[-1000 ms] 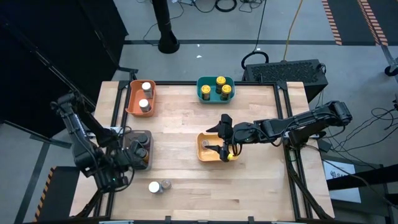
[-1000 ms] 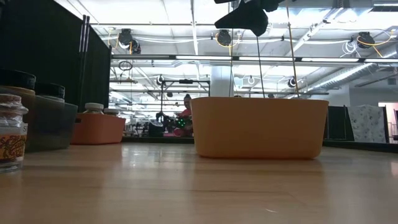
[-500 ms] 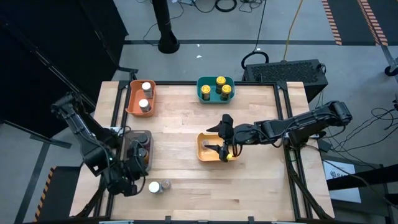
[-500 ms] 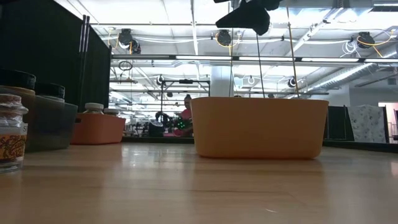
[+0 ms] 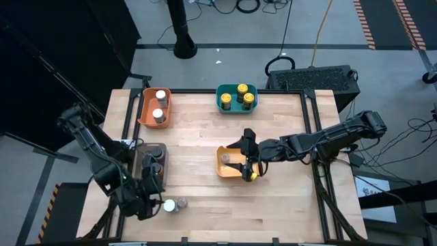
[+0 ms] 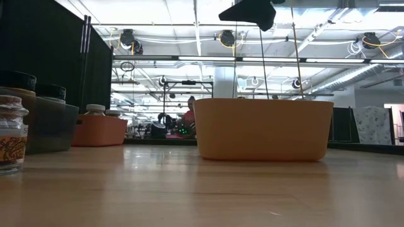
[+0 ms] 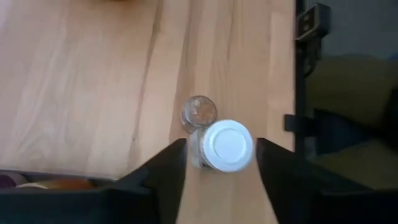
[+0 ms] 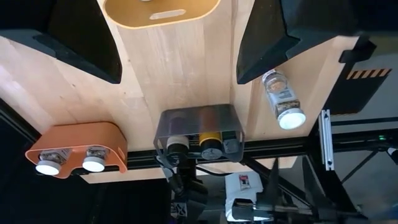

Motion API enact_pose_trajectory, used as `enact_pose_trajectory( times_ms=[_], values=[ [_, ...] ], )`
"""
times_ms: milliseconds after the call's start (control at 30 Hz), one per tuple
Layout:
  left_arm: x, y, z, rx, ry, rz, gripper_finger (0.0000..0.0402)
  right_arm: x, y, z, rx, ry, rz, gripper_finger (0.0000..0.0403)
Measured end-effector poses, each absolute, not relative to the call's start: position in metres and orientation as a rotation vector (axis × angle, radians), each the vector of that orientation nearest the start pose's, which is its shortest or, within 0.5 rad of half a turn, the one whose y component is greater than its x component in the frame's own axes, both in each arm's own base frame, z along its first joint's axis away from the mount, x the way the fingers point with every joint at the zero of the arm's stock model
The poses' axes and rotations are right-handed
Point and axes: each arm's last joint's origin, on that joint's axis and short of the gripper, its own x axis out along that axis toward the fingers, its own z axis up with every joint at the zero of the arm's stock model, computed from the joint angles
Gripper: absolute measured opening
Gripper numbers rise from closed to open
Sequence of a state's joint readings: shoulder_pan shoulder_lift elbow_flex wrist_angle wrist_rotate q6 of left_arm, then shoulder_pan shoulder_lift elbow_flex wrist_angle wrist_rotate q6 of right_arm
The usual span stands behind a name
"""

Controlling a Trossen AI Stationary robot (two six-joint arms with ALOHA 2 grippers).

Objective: Sort spices by type
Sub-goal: Put the white spice bottle into the orange bin

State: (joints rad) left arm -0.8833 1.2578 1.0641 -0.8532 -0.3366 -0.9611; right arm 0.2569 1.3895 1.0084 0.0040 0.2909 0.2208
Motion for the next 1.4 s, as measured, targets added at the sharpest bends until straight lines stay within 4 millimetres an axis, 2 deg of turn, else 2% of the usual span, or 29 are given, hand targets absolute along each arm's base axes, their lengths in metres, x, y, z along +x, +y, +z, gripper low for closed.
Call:
enact_pose_trajectory(
  times_ms=[267, 467, 1000, 1400],
  values=[
    [0.173, -0.195, 0.257, -0.195, 1.029, 0.017, 0.0292, 0.303, 0.071, 0.292, 0.107, 0.364, -0.07, 0.03],
    [0.181, -0.205, 0.246, -0.205, 1.041, 0.008, 0.0319, 0.303, 0.071, 0.292, 0.099, 0.366, -0.067, 0.03],
    [0.19, -0.219, 0.212, -0.134, 1.153, 0.036, 0.0317, 0.302, 0.071, 0.292, 0.099, 0.367, -0.066, 0.03],
    [0.191, -0.22, 0.209, -0.134, 1.162, 0.042, 0.0237, 0.302, 0.071, 0.292, 0.099, 0.367, -0.066, 0.03]
  ],
)
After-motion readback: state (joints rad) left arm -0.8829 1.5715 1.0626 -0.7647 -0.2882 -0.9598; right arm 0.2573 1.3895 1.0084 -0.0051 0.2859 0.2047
